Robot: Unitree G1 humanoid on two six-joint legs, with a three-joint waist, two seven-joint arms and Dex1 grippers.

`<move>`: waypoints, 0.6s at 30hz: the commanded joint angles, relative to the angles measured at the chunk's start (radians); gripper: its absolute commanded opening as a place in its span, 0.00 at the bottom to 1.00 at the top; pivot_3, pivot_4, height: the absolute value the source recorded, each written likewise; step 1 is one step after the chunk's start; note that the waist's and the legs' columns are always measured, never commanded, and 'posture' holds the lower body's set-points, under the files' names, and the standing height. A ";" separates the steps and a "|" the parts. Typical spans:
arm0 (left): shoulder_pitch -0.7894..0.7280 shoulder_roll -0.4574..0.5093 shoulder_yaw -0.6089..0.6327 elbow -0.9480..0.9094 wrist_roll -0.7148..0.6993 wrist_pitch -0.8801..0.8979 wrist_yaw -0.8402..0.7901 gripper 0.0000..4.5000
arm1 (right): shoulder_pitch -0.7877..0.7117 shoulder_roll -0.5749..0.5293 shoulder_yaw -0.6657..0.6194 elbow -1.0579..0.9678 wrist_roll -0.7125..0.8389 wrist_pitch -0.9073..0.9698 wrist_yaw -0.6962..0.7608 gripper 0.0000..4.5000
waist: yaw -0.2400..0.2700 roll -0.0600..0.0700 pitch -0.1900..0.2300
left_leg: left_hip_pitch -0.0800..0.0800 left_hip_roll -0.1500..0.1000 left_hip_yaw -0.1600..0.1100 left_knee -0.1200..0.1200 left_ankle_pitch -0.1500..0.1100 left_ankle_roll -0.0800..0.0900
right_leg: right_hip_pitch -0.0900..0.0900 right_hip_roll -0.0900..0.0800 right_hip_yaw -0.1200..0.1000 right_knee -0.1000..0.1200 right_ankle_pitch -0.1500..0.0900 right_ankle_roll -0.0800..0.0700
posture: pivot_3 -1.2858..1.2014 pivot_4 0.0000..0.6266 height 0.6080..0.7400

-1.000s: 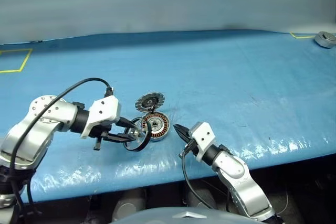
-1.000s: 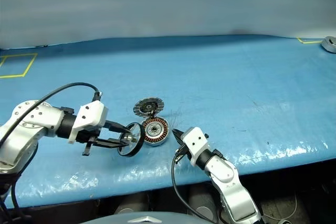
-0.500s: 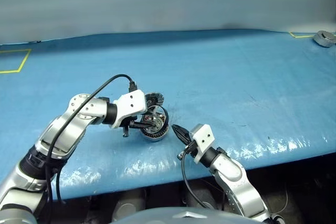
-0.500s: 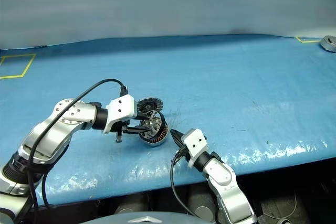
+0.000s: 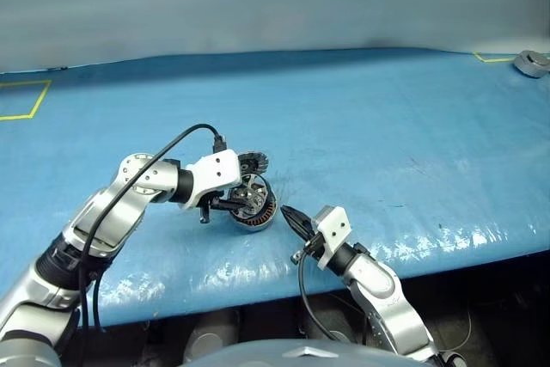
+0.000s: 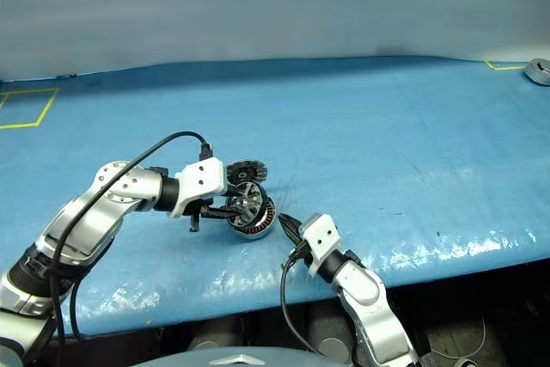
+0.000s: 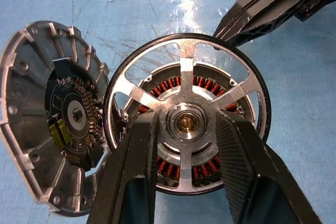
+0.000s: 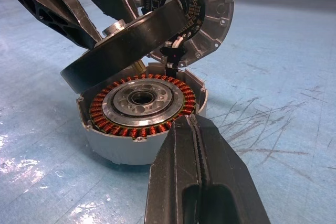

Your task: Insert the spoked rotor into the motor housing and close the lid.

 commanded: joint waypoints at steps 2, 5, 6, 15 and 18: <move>-0.012 0.011 0.003 -0.004 0.010 -0.017 -0.007 0.29 | -0.006 0.005 -0.010 -0.023 0.003 -0.015 -0.005 0.00 | 0.000 0.000 0.000 | 0.000 0.000 0.000 0.000 0.000 0.000 | 0.000 0.000 0.000 0.000 0.000 0.000 | 0.52 0.24 1.00; -0.006 0.015 -0.004 0.001 0.018 -0.020 -0.010 0.29 | -0.006 0.007 -0.010 -0.022 -0.001 -0.009 -0.014 0.00 | 0.000 0.000 0.000 | 0.000 0.000 0.000 0.000 0.000 0.000 | 0.000 0.000 0.000 0.000 0.000 0.000 | 0.52 0.24 1.00; -0.003 0.016 -0.005 0.003 0.020 -0.021 -0.010 0.29 | -0.006 0.009 -0.010 -0.022 -0.001 -0.007 -0.017 0.00 | 0.000 0.000 0.000 | 0.000 0.000 0.000 0.000 0.000 0.000 | 0.000 0.000 0.000 0.000 0.000 0.000 | 0.52 0.24 1.00; -0.002 0.014 -0.014 0.017 0.037 -0.037 -0.012 0.29 | -0.006 0.015 -0.011 -0.015 -0.006 -0.004 -0.026 0.00 | 0.000 0.000 0.000 | 0.000 0.000 0.000 0.000 0.000 0.000 | 0.000 0.000 0.000 0.000 0.000 0.000 | 0.52 0.24 1.00; -0.008 0.004 -0.017 0.025 0.040 -0.047 -0.013 0.29 | -0.009 0.017 -0.011 -0.013 -0.006 -0.003 -0.027 0.00 | 0.001 0.000 0.000 | 0.000 0.000 0.000 0.000 0.000 0.000 | 0.000 0.000 0.000 0.000 0.000 0.000 | 0.52 0.24 1.00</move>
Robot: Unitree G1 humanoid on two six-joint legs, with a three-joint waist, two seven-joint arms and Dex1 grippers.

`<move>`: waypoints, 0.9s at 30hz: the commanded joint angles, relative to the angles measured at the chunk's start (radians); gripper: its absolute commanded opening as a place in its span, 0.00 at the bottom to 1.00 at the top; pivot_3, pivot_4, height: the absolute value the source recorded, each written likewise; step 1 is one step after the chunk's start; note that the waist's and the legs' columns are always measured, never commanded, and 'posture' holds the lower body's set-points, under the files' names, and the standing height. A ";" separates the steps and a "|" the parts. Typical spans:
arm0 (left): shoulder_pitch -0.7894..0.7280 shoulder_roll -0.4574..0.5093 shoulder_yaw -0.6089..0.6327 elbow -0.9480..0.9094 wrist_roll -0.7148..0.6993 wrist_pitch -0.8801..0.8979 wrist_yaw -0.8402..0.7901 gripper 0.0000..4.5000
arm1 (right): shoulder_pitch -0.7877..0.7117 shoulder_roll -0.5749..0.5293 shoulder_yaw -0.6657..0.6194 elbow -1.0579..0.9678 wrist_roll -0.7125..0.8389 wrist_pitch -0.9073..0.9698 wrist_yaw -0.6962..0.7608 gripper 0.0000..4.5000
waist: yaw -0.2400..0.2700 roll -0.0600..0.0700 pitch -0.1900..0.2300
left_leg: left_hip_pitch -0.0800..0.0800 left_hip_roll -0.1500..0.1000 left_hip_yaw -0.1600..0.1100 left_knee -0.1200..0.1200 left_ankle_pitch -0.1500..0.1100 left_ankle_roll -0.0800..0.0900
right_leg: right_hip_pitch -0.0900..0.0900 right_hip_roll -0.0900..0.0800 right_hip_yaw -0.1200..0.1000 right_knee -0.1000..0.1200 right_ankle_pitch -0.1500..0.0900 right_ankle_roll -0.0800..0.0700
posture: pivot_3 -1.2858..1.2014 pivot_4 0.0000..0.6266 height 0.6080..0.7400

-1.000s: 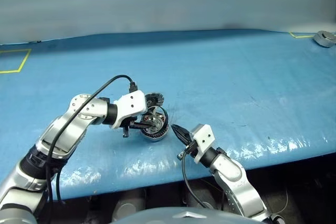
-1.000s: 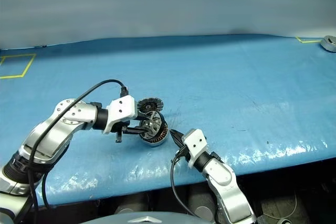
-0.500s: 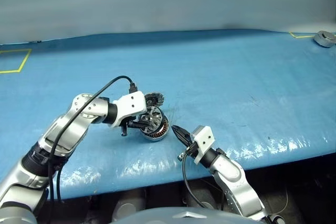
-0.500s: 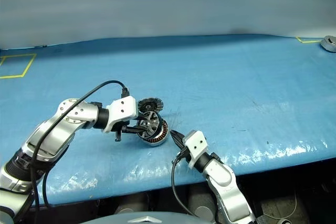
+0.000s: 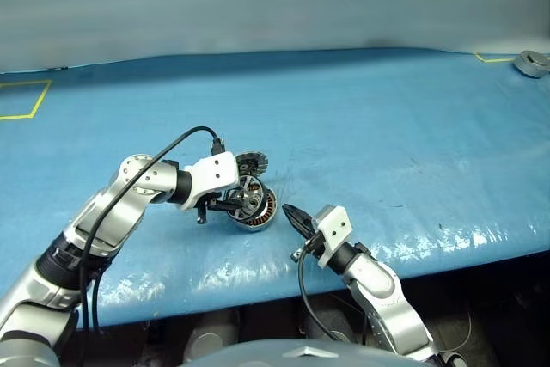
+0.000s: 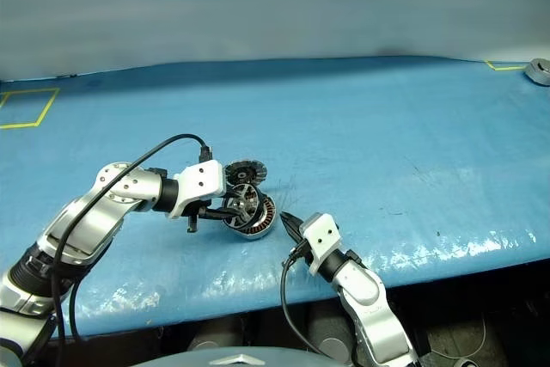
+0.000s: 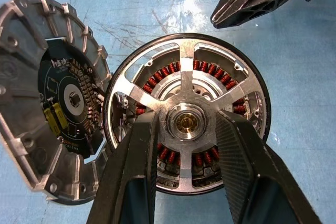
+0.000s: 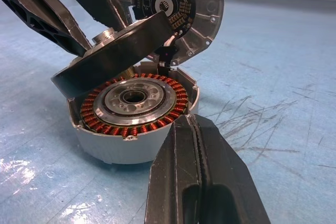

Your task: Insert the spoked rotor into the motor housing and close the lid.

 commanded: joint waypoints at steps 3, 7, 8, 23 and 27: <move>-0.017 -0.011 -0.009 0.008 0.013 -0.032 -0.004 0.29 | -0.010 0.007 -0.007 -0.015 0.005 -0.003 -0.007 0.00 | 0.000 0.000 0.000 | 0.000 0.000 0.000 0.000 0.000 0.000 | 0.000 0.000 0.000 0.000 0.000 0.000 | 0.52 0.24 1.00; -0.028 -0.030 -0.022 0.037 0.028 -0.059 0.004 0.29 | -0.013 0.007 -0.006 -0.012 -0.001 -0.001 -0.013 0.00 | 0.000 0.000 0.000 | 0.000 0.000 0.000 0.000 0.000 0.000 | 0.000 0.000 0.000 0.000 0.000 0.000 | 0.52 0.24 1.00; -0.028 -0.032 -0.022 0.039 0.029 -0.060 0.003 0.29 | -0.013 0.006 -0.005 -0.012 -0.002 0.000 -0.014 0.00 | 0.000 0.000 0.000 | 0.000 0.000 0.000 0.000 0.000 0.000 | 0.000 0.000 0.000 0.000 0.000 0.000 | 0.52 0.24 1.00; -0.041 -0.003 -0.033 0.052 0.041 -0.061 -0.058 0.45 | -0.015 0.009 0.002 -0.005 -0.019 0.020 -0.024 0.00 | -0.002 0.000 0.000 | 0.000 0.000 0.000 0.000 0.000 0.000 | 0.000 0.000 0.000 0.000 0.000 0.000 | 0.52 0.24 1.00; -0.052 -0.027 -0.012 0.046 0.018 -0.052 -0.056 0.72 | -0.015 0.006 -0.003 -0.010 -0.024 0.031 -0.025 0.00 | -0.001 0.000 0.000 | 0.000 0.000 0.000 0.000 0.000 0.000 | 0.000 0.000 0.000 0.000 0.000 0.000 | 0.52 0.24 1.00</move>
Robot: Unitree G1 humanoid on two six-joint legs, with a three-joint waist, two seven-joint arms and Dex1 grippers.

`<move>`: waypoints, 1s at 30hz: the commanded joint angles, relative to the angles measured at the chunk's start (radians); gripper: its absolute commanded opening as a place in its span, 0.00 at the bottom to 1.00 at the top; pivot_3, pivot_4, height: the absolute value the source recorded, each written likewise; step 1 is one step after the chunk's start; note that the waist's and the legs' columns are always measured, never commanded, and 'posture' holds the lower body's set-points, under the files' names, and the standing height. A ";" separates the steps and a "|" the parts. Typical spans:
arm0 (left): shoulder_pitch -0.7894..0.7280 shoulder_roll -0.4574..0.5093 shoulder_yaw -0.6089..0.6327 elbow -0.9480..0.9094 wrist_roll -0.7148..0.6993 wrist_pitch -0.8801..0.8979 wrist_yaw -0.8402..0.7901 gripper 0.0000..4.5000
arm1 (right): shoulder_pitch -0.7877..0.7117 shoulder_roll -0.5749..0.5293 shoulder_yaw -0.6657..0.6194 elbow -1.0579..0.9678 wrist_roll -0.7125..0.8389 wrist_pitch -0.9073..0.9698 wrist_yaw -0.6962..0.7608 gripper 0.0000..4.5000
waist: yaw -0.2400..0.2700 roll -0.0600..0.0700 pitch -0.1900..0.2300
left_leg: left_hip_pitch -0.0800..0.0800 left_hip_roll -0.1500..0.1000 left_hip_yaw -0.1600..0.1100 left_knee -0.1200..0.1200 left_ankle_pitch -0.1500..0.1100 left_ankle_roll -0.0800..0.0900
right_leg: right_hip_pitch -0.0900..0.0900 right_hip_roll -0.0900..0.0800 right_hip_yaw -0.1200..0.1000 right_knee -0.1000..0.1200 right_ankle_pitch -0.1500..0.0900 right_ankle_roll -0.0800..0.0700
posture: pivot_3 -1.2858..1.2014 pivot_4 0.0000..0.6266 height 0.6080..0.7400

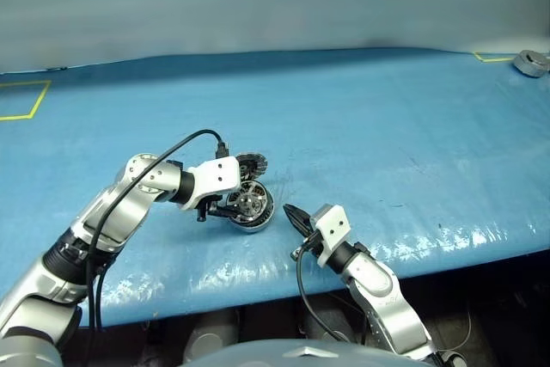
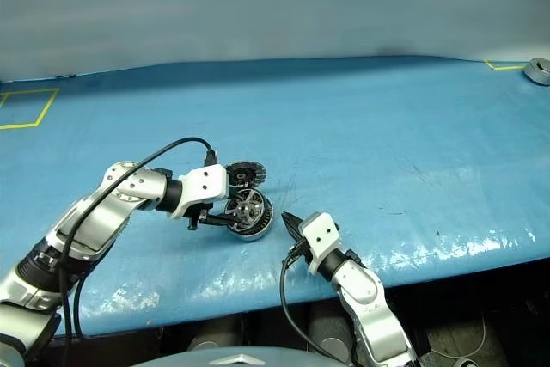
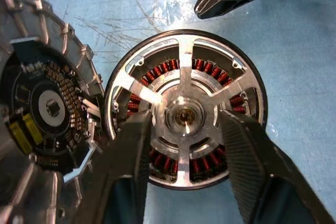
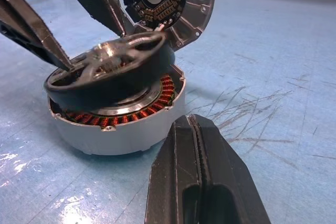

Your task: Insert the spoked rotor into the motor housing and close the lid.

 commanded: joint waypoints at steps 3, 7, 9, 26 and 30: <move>-0.028 -0.027 0.048 -0.031 -0.049 0.021 0.001 0.96 | 0.001 0.000 -0.007 -0.023 -0.001 0.010 -0.004 0.00 | 0.001 0.000 0.000 | 0.000 0.000 0.000 0.000 0.000 0.000 | 0.000 0.000 0.000 0.000 0.000 0.000 | 0.52 0.24 1.00; -0.011 -0.032 0.077 -0.072 -0.106 0.049 -0.007 0.99 | 0.008 -0.005 -0.010 -0.030 0.000 0.015 -0.004 0.00 | 0.000 0.000 0.000 | 0.000 0.000 0.000 0.000 0.000 0.000 | 0.000 0.000 0.000 0.000 0.000 0.000 | 0.52 0.24 1.00; 0.018 -0.039 0.110 -0.107 -0.167 0.067 -0.010 0.89 | 0.010 -0.004 -0.019 -0.040 0.001 0.023 -0.013 0.00 | -0.001 0.000 0.000 | 0.000 0.000 0.000 0.000 0.000 0.000 | 0.000 0.000 0.000 0.000 0.000 0.000 | 0.52 0.24 1.00; 0.709 -0.373 0.337 -0.290 -0.258 -0.266 0.360 0.01 | -0.175 0.051 0.038 -0.263 -0.028 0.504 -0.126 0.00 | 0.017 0.000 -0.001 | 0.000 0.002 0.000 -0.001 0.000 -0.001 | 0.000 -0.004 0.002 -0.001 -0.003 -0.006 | 0.52 0.24 1.00; 0.808 -0.421 0.334 -0.220 -0.194 -0.426 0.410 0.01 | -0.238 0.075 0.094 -0.216 -0.052 0.555 -0.132 0.00 | 0.015 0.000 -0.001 | 0.000 0.001 0.001 -0.001 0.000 -0.001 | -0.001 -0.003 0.003 -0.001 -0.003 -0.006 | 0.52 0.24 1.00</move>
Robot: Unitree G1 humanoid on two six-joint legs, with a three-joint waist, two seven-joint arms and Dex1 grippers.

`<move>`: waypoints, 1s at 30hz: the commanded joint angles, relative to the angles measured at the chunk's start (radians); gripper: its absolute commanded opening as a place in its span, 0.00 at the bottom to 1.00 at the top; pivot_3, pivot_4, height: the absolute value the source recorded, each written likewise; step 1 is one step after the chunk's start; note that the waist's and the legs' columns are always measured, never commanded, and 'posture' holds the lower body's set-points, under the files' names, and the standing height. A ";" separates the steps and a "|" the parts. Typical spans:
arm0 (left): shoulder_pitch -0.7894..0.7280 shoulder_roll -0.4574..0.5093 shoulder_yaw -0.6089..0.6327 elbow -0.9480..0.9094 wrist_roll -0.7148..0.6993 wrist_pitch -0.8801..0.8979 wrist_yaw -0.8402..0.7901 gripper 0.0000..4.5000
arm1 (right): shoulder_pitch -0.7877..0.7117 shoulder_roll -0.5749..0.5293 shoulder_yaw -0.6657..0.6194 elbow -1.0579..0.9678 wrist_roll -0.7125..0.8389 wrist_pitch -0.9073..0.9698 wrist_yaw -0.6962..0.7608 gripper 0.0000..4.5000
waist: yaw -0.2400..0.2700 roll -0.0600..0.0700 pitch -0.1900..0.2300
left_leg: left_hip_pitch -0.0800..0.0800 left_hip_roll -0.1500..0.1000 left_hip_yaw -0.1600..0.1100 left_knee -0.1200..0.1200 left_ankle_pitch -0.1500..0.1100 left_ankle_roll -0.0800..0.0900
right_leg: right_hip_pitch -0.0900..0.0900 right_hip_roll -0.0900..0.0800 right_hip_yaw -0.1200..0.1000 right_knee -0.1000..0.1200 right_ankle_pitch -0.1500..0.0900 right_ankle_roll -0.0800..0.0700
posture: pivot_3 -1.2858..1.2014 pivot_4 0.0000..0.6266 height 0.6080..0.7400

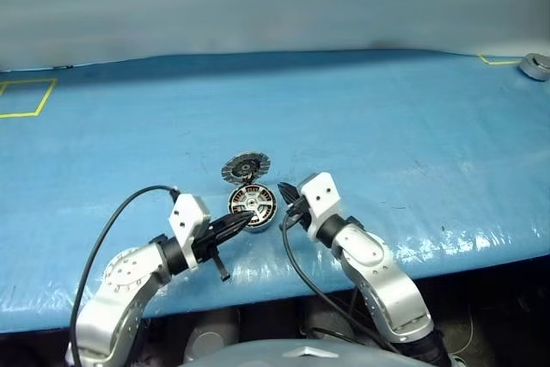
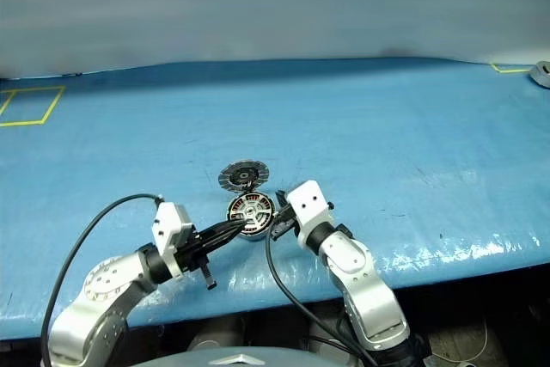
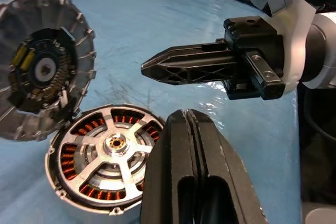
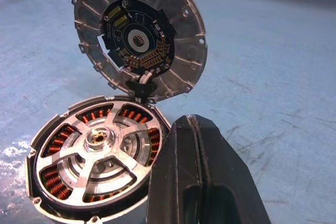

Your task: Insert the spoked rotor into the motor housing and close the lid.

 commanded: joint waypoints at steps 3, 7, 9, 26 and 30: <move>0.066 -0.067 0.024 0.097 0.082 -0.234 0.091 0.01 | -0.073 0.030 0.074 0.063 -0.035 0.038 -0.007 0.00 | 0.000 0.000 0.000 | 0.000 0.000 0.000 0.000 0.000 0.000 | 0.000 0.001 -0.001 0.000 0.000 0.000 | 0.52 0.24 1.00; 0.076 -0.085 0.028 0.157 0.115 -0.294 0.134 0.01 | -0.087 0.047 0.097 0.126 -0.025 0.013 0.014 0.00 | -0.001 0.000 0.000 | 0.000 -0.001 -0.001 0.000 0.000 0.000 | 0.000 0.002 -0.002 0.000 0.000 0.000 | 0.52 0.24 1.00; 0.074 -0.086 0.024 0.171 0.109 -0.297 0.138 0.01 | -0.086 0.046 0.108 0.149 -0.030 0.001 0.020 0.00 | -0.003 0.000 0.000 | 0.000 -0.001 -0.001 0.000 0.000 0.000 | 0.000 0.002 -0.002 0.000 0.000 0.000 | 0.52 0.24 1.00; -0.125 -0.006 0.185 0.224 -0.154 -0.163 0.077 0.01 | 0.003 -0.028 0.018 -0.024 0.082 -0.126 0.127 0.00 | -0.010 0.000 0.000 | 0.000 -0.001 -0.002 0.000 0.000 0.000 | 0.001 0.002 -0.005 0.000 0.002 0.005 | 0.52 0.24 1.00; -0.222 0.043 0.234 0.280 -0.167 -0.080 0.105 0.01 | 0.093 -0.054 -0.025 -0.073 0.121 -0.193 0.142 0.00 | -0.008 0.000 0.000 | 0.000 -0.001 -0.003 -0.001 0.000 0.000 | 0.001 0.002 -0.006 -0.001 0.003 0.005 | 0.52 0.24 1.00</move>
